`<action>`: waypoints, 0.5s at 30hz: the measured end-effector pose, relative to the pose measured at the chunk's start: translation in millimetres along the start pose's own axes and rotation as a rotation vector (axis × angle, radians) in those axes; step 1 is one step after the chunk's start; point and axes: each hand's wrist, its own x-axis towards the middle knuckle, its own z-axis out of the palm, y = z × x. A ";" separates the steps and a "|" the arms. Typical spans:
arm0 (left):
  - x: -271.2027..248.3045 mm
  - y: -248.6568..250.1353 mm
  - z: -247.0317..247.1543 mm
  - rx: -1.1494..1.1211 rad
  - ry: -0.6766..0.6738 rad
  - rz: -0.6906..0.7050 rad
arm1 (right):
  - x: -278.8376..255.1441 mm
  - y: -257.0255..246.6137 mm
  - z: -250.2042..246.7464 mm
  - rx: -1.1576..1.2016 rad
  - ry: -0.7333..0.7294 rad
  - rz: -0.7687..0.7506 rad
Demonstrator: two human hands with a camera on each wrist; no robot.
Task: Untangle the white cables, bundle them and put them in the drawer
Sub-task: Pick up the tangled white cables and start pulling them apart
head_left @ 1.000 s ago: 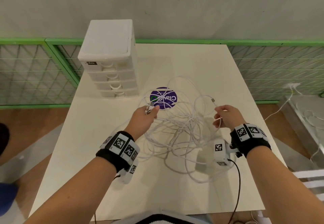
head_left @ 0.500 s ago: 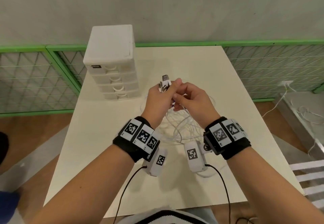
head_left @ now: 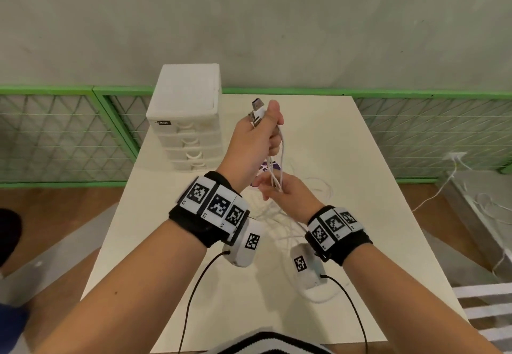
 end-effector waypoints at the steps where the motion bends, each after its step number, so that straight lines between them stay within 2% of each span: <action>1: 1.4 5.1 2.2 -0.023 0.008 0.019 | -1.0 7.9 -3.2 -0.068 0.003 0.044; 3: 3.3 13.5 6.9 -0.049 0.013 0.058 | -6.6 24.2 -11.8 -0.131 0.018 0.107; 6: 2.0 17.0 14.2 -0.034 0.023 0.079 | -11.8 37.7 -28.0 -0.221 0.059 0.108; 10: 3.0 11.5 19.6 -0.032 0.046 0.101 | -9.5 30.2 -50.2 -0.274 0.006 0.138; 15: 1.3 -4.5 23.2 0.068 0.062 0.054 | -0.5 -25.6 -62.4 0.025 0.008 -0.098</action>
